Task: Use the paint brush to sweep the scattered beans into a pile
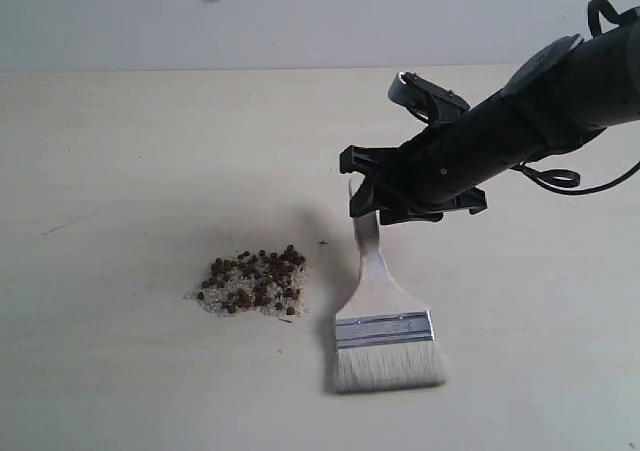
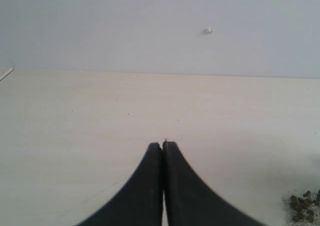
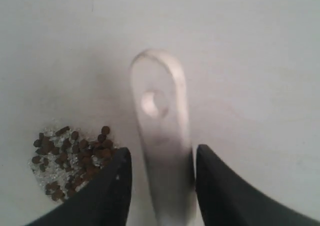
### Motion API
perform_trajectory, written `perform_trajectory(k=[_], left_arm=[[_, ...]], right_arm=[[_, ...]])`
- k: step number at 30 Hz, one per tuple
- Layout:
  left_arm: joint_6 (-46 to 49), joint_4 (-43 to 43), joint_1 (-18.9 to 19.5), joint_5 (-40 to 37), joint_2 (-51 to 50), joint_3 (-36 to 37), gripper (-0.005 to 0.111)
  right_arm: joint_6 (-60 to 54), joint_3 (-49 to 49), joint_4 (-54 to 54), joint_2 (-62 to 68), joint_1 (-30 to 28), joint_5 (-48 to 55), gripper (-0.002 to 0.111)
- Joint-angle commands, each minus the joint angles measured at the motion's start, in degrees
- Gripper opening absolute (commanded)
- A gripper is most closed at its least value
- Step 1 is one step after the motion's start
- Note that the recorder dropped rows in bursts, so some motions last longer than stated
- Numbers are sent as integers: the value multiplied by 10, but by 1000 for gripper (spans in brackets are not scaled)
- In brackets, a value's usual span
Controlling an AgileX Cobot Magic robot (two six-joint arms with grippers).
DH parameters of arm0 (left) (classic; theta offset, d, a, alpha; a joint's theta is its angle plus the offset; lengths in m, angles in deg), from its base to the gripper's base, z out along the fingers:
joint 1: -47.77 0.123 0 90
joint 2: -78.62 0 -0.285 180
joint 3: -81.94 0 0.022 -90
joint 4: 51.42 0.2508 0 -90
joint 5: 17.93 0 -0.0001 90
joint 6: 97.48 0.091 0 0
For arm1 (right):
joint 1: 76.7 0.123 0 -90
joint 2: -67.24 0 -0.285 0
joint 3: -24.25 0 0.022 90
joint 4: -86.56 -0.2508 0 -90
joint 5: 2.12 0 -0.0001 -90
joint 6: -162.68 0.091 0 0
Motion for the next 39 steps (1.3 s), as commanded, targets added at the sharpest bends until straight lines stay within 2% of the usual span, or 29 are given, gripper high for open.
perform_trajectory(k=[1,4,6,7,8,10,12,14,17,20,24,27,31,33,35,39], left_arm=[[1,-5,1,0,5,0,0],[1,-5,1,0,5,0,0],[1,-5,1,0,5,0,0],[1,-5,1,0,5,0,0],[1,-5,1,0,5,0,0],[1,-5,1,0,5,0,0],[1,-5,1,0,5,0,0],[1,-5,1,0,5,0,0],[1,-5,1,0,5,0,0],[1,-5,1,0,5,0,0],[1,-5,1,0,5,0,0],[1,-5,1,0,5,0,0],[1,-5,1,0,5,0,0],[1,-5,1,0,5,0,0],[1,-5,1,0,5,0,0],[1,-5,1,0,5,0,0]], right_arm=[[-5,2,30,-2,1,-37,43],[-5,2,98,-20,1,-88,42],[21,4,160,-43,1,-112,37],[39,8,181,-56,1,-123,31],[87,28,220,-97,1,-154,15],[127,65,229,-150,1,-197,-1],[140,109,229,-206,1,-253,0],[140,218,229,-340,1,-333,0],[129,310,232,-475,1,-327,0],[122,376,232,-622,1,-272,0],[120,392,232,-739,1,-209,0],[120,392,232,-803,1,-209,0],[120,392,230,-853,1,-209,0],[117,392,235,-863,20,-215,0],[90,392,297,-874,47,-214,0],[63,392,297,-879,48,-218,0]])
